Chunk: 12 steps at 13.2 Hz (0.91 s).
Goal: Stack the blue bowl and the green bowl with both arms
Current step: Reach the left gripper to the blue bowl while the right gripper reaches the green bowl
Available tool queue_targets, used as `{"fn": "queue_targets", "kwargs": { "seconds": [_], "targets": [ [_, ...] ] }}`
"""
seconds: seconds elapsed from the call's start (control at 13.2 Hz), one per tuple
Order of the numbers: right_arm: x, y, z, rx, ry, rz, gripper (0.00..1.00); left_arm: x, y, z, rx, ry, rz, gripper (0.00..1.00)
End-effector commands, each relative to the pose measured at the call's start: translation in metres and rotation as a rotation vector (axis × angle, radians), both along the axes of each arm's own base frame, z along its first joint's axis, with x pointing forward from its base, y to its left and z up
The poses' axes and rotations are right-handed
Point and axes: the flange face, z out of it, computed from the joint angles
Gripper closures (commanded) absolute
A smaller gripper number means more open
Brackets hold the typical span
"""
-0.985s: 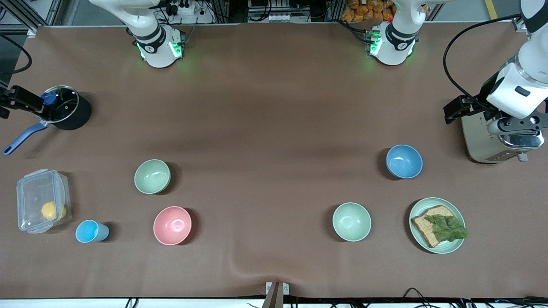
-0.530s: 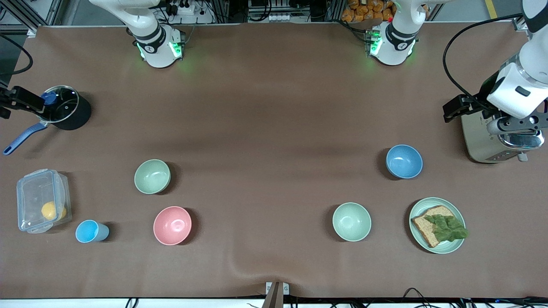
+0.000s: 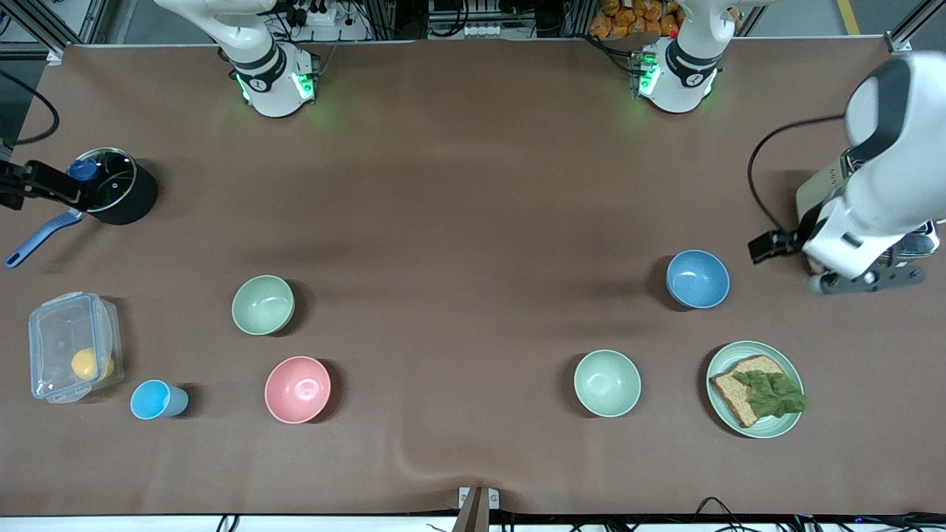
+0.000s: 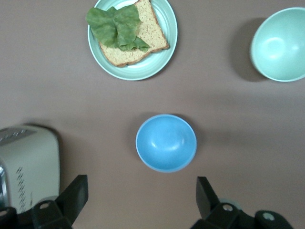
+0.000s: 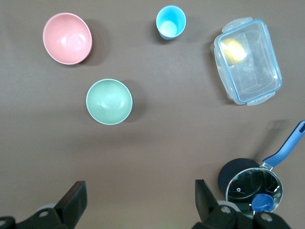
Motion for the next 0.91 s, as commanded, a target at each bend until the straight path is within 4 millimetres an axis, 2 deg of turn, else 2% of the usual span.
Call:
{"fn": "queue_targets", "kwargs": {
  "seconds": [0.0, 0.08, 0.23, 0.3, 0.38, 0.45, 0.61, 0.76, 0.83],
  "targets": [
    [0.013, -0.010, -0.027, -0.006, 0.048, -0.011, 0.00, -0.020, 0.022, -0.058, 0.021, -0.062, -0.026, 0.00],
    [0.020, -0.014, -0.037, -0.006, 0.057, -0.015, 0.00, -0.022, 0.035, -0.080, 0.022, -0.085, -0.018, 0.00],
    [0.035, -0.022, -0.066, -0.001, 0.083, -0.021, 0.00, -0.022, 0.036, -0.137, 0.001, -0.070, -0.019, 0.00],
    [0.045, -0.011, -0.081, 0.001, 0.084, 0.030, 0.00, -0.020, 0.037, -0.162, -0.008, -0.053, -0.017, 0.00],
    [0.054, 0.004, -0.098, 0.001, 0.095, 0.066, 0.00, -0.019, 0.049, -0.180, -0.014, -0.047, 0.003, 0.00],
    [0.064, 0.013, -0.128, 0.023, 0.129, 0.070, 0.00, -0.018, 0.060, -0.197, -0.021, -0.047, 0.014, 0.00],
    [0.079, 0.030, -0.183, 0.096, 0.155, 0.065, 0.00, -0.019, 0.059, -0.221, -0.020, -0.052, -0.006, 0.00],
    [0.076, 0.040, -0.241, 0.095, 0.138, 0.095, 0.00, -0.024, 0.059, -0.228, -0.022, -0.043, -0.007, 0.00],
    [0.075, 0.055, -0.260, 0.093, 0.091, 0.156, 0.00, -0.026, 0.058, -0.227, -0.021, -0.043, -0.008, 0.00]
  ]
}}
